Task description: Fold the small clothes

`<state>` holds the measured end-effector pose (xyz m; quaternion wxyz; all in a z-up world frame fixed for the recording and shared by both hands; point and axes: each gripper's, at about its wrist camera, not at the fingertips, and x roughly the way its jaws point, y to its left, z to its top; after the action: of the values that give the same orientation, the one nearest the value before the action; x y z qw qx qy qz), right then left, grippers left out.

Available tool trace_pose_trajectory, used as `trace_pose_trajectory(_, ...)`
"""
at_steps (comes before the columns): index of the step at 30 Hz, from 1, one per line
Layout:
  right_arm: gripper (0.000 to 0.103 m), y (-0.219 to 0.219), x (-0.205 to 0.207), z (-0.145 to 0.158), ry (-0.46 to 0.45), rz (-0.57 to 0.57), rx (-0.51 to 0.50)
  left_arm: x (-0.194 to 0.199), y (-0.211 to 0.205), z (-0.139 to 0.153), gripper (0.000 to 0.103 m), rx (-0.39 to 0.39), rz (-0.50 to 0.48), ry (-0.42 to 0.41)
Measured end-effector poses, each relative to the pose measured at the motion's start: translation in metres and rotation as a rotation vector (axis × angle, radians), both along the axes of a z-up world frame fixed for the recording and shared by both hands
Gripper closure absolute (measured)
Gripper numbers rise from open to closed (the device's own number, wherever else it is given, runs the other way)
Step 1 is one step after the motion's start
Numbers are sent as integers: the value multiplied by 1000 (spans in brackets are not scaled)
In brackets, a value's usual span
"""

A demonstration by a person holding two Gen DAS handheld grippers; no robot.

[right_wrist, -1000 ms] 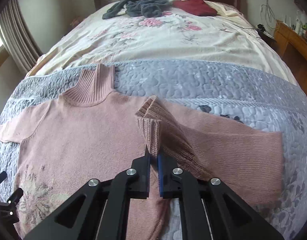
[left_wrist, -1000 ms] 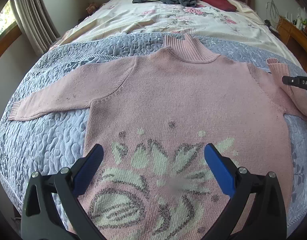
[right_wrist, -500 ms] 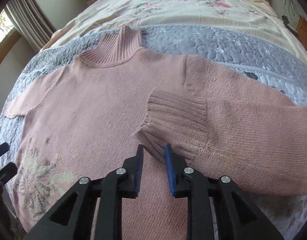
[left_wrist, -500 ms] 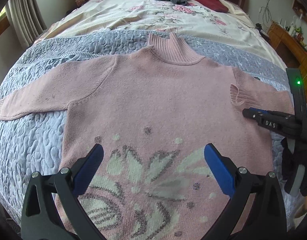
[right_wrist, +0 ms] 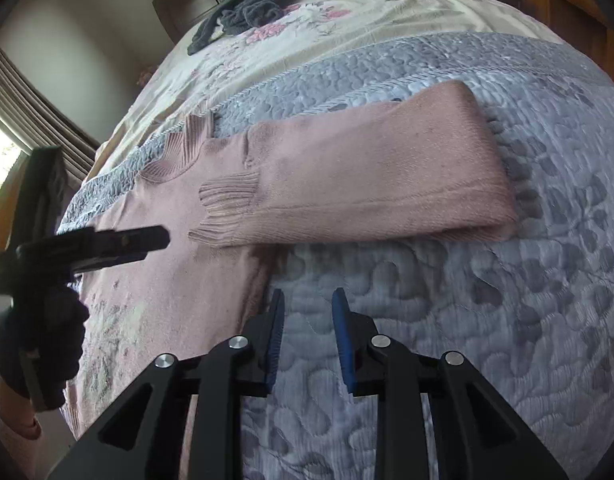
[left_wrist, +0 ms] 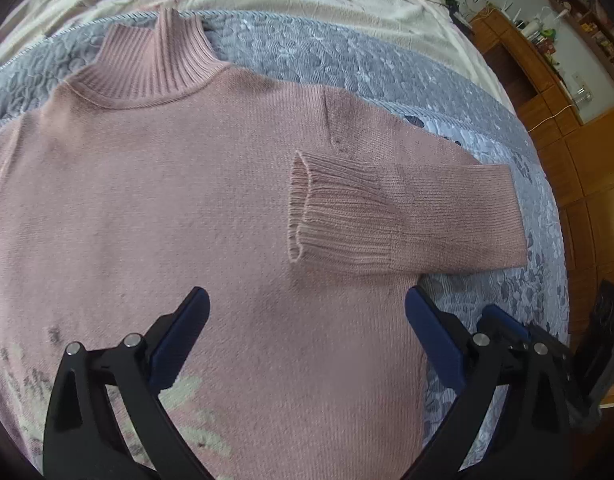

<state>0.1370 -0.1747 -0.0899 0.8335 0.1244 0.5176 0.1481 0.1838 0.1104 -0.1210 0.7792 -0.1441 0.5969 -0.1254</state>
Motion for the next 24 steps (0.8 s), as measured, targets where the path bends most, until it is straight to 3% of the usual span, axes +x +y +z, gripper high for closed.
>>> trace_pose_trajectory(2, 77, -7, -8, 0, -11, -5, -14, 13, -9, -14, 29, -49, 3, 52)
trace_pose_trajectory(6, 77, -14, -17, 0, -27, -14, -26, 26, -20, -32, 37, -130, 30, 118)
trace_pose_trajectory(9, 77, -16, -21, -2, -36, -14, -50, 28, -25, -32, 67, -116, 39, 106)
trace_pose_trajectory(11, 77, -18, -23, -4, -31, -17, -55, 30, -24, -33, 95, -111, 55, 103)
trace_pose_trajectory(14, 77, -19, -23, -5, -27, -25, -54, 31, -18, -28, 99, -125, 82, 82)
trace_pose_trajectory(17, 77, -20, -22, -3, -30, -36, -52, 25, -6, -9, 99, -132, 106, 3)
trace_pose_trajectory(24, 69, -41, -4, 3, -3, -125, 37, 10, 59, 32, 100, -44, 179, -135)
